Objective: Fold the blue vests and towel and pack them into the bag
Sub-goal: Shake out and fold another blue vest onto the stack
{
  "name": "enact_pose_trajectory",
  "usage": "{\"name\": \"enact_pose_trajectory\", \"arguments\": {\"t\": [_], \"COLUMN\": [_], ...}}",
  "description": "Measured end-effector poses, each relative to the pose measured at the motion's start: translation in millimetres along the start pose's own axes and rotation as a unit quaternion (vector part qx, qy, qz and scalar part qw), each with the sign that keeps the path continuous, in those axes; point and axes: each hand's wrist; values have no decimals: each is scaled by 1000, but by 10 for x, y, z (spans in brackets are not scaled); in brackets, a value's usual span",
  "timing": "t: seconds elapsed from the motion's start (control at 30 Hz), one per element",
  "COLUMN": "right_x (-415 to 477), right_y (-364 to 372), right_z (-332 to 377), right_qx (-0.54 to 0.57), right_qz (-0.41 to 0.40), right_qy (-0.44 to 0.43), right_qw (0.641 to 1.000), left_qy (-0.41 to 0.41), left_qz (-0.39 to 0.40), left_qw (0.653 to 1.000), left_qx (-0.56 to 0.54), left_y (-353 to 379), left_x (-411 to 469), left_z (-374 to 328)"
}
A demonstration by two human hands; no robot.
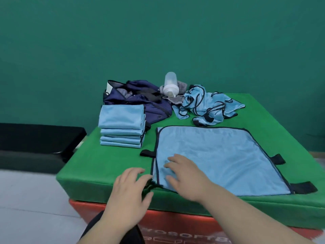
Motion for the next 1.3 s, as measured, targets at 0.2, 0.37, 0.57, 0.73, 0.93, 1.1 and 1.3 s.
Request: {"name": "enact_pose_trajectory", "arguments": {"t": [0.2, 0.37, 0.57, 0.73, 0.93, 1.1, 1.3], "right_x": [147, 171, 187, 195, 195, 198, 193], "right_y": [366, 359, 357, 374, 392, 400, 399], "right_z": [53, 15, 82, 122, 129, 125, 115], "right_qx": [-7, 61, 11, -10, -18, -15, -7], "right_qz": [35, 68, 80, 75, 67, 65, 65], "right_qy": [11, 35, 41, 48, 49, 53, 51], "right_qw": [999, 995, 996, 996, 996, 996, 997], "left_qy": [0, -26, -35, -38, -31, -40, -20], "left_qz": [8, -13, 0, -4, -27, -29, -54], "left_qw": [999, 992, 992, 995, 994, 997, 998], "left_qx": [-43, -119, -125, -97, -104, -56, -36], "left_y": [44, 12, 41, 84, 47, 140, 198], "left_x": [74, 100, 129, 111, 95, 172, 176], "left_z": [82, 126, 249, 328, 223, 179, 132]}}
Point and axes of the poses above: each hand's wrist, its own x-axis towards the middle knuckle, its own y-axis out of the palm, z = x × y, and after that the axes turned 1 degree about y, right-handed
